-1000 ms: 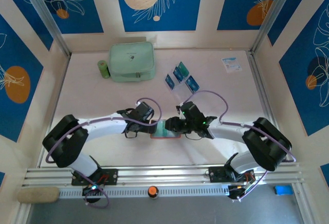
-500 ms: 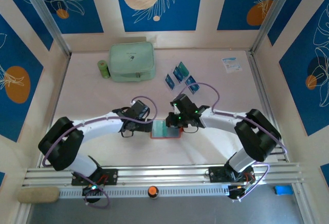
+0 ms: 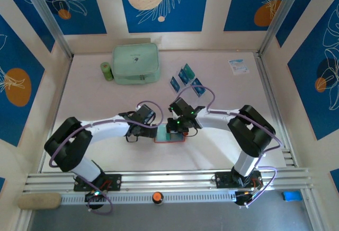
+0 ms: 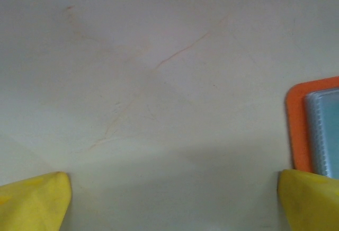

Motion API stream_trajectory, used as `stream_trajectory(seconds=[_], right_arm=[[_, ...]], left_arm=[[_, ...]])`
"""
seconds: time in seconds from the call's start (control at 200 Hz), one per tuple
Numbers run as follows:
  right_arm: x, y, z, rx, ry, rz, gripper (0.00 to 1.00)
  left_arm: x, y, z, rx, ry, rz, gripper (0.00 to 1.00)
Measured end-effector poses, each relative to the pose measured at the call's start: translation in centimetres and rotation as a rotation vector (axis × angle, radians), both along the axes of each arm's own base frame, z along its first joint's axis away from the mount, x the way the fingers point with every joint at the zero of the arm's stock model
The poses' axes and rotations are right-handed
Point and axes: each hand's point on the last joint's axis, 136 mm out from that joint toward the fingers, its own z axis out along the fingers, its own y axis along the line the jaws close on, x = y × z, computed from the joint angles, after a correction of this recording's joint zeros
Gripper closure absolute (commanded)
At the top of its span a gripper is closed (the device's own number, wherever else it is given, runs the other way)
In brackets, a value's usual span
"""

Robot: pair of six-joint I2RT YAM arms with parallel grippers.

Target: Put the credit cards into the card holder

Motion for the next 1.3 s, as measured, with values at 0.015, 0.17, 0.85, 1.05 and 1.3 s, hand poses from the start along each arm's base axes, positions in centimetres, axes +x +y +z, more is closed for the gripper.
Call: stream_trajectory(seconds=[0.015, 0.17, 0.85, 1.05, 1.3], right_arm=[[0.0, 0.1, 0.0, 0.001, -0.001, 0.003, 1.0], [-0.1, 1.2, -0.1, -0.002, 0.005, 0.023, 1.0], [0.4, -0.6, 3.1, -0.015, -0.043, -0.023, 1.0], [0.1, -0.8, 1.3, -0.05, -0.01, -0.022, 1.0], [-0.4, -0.8, -0.1, -0.078, 0.02, -0.017, 1.0]], left_arm=[[0.0, 0.0, 0.0, 0.0, 0.0, 0.0, 0.0], [0.0, 0.0, 0.0, -0.001, -0.001, 0.0, 0.0], [-0.2, 1.0, 1.2, 0.017, -0.02, 0.017, 0.0], [-0.3, 1.6, 1.0, 0.039, -0.016, 0.026, 0.0], [-0.2, 1.4, 0.6, 0.038, -0.006, 0.021, 0.0]])
